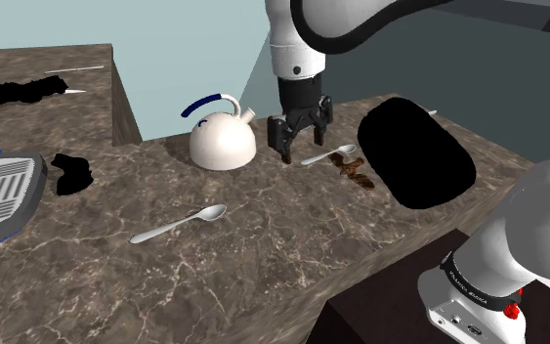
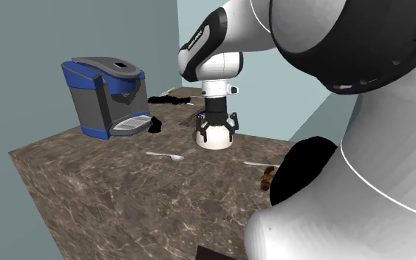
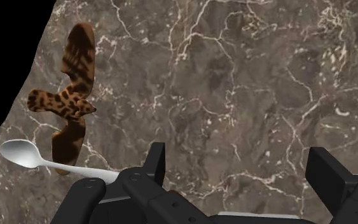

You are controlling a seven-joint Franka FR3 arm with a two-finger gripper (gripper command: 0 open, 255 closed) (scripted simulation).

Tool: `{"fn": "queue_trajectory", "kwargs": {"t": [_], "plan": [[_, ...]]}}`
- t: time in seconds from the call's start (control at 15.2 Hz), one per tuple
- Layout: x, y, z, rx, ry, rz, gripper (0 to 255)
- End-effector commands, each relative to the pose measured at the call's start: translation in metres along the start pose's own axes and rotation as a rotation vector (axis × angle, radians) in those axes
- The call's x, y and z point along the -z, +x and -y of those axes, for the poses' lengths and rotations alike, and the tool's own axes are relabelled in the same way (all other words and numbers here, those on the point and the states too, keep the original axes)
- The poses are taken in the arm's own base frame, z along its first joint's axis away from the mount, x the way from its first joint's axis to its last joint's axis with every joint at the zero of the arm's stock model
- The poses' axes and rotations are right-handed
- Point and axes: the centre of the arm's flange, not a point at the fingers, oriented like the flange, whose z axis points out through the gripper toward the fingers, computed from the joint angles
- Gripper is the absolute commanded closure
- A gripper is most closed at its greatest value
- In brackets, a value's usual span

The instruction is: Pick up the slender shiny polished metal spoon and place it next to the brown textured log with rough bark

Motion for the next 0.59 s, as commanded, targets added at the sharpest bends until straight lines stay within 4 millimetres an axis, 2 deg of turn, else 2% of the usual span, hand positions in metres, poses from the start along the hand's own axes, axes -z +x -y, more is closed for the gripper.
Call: {"fn": "queue_trajectory", "kwargs": {"t": [0.0, 0.53], "plan": [[-0.007, 0.01, 0.023, -0.009, -0.002, 0.01, 0], [-0.035, 0.054, 0.119, -0.037, -0.012, 0.047, 0]]}}
